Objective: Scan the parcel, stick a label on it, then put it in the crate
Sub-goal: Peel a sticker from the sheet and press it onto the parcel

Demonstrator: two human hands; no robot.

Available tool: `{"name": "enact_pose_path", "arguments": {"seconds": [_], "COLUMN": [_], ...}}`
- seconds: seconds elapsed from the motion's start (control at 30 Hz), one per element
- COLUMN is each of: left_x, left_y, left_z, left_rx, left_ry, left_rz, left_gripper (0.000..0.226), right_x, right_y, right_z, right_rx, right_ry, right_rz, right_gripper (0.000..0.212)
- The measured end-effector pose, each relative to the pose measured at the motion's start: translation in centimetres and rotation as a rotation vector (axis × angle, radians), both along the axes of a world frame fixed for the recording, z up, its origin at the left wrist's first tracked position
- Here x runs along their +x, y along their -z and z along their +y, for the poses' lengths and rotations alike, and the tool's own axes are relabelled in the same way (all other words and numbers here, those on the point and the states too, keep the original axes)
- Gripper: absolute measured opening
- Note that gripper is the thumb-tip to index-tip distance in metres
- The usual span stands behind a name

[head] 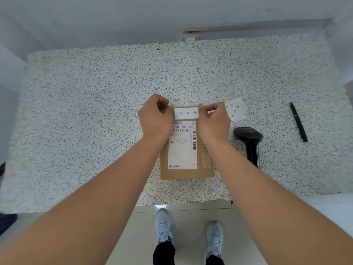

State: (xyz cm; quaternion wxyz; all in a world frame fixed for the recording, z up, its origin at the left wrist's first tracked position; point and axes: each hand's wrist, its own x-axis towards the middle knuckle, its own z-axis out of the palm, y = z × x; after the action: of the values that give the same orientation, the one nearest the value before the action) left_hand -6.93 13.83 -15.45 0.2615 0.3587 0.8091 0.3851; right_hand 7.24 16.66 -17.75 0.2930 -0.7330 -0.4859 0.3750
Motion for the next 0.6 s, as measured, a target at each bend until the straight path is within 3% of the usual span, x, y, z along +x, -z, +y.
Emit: {"name": "enact_pose_path", "arguments": {"seconds": [0.1,0.23,0.3,0.4,0.6], "left_x": [-0.3,-0.1,0.0,0.1,0.1], "left_y": [0.0,0.0,0.0,-0.1,-0.4], "left_z": [-0.5,-1.8,-2.2,-2.3,-3.1], "left_rx": [-0.012,-0.054,-0.054,-0.061,-0.052], "left_ry": [0.066,0.140,0.123,0.100,0.128], "left_rz": [-0.019,-0.025,-0.043,-0.039,0.036], "left_gripper": [0.020,0.056,0.063,0.061,0.046], "right_x": [0.3,0.5,0.6,0.7,1.1], "right_y": [-0.3,-1.0,-1.2,-1.2,-1.9], "right_z": [-0.2,-0.9,-1.0,-1.0,-1.5], "right_rx": [-0.003,-0.002,-0.004,-0.014,0.010], "right_ry": [-0.015,-0.088,-0.101,-0.115,-0.117], "right_rz": [0.028,0.018,0.012,-0.014,-0.023], "right_gripper": [0.024,0.039,0.043,0.038,0.008]}}
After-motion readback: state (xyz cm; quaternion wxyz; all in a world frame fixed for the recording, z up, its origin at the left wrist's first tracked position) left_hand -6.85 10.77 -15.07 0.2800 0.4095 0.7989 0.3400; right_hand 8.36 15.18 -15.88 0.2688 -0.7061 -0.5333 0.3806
